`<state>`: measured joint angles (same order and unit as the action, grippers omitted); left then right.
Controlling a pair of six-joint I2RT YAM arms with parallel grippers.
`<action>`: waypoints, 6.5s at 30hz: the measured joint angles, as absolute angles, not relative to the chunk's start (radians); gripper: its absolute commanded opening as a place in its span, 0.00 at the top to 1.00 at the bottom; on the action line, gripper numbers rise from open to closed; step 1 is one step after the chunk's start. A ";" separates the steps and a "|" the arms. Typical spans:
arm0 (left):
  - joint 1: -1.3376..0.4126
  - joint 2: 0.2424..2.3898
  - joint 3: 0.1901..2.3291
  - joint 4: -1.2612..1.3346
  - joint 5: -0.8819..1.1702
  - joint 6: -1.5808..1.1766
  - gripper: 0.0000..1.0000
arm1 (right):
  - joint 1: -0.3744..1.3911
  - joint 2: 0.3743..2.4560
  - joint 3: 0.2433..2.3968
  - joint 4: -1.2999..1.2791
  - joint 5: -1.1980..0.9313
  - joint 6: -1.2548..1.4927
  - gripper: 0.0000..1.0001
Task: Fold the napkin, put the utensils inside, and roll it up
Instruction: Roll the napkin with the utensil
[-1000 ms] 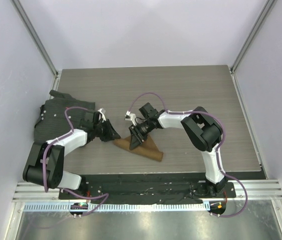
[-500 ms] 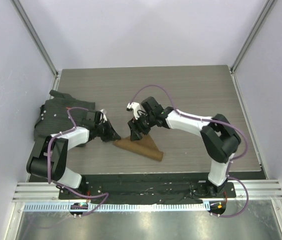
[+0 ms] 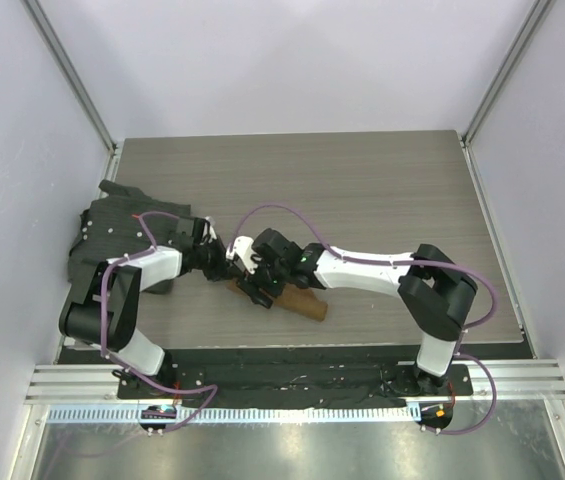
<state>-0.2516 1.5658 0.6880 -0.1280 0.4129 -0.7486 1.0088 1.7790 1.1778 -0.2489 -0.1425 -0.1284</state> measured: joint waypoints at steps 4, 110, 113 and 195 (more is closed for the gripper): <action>-0.252 1.573 0.697 -0.132 0.413 -0.751 1.00 | 1.007 1.806 1.171 -0.258 -0.107 -0.150 0.29; -0.253 1.596 0.703 -0.081 0.402 -0.736 1.00 | 1.008 1.814 1.118 -0.262 0.019 -0.332 0.45; -0.253 1.597 0.705 -0.083 0.403 -0.730 0.99 | 1.008 1.831 1.118 -0.262 0.017 -0.339 0.52; -0.251 1.544 0.628 -0.029 0.483 -0.789 1.00 | 0.637 1.938 1.357 -0.502 -0.608 -0.085 0.27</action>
<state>-0.2512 1.5436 0.6281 -0.0288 0.4828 -0.7891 0.6373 1.9385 1.3571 -0.5022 -0.6079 -0.0849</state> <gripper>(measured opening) 0.102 0.709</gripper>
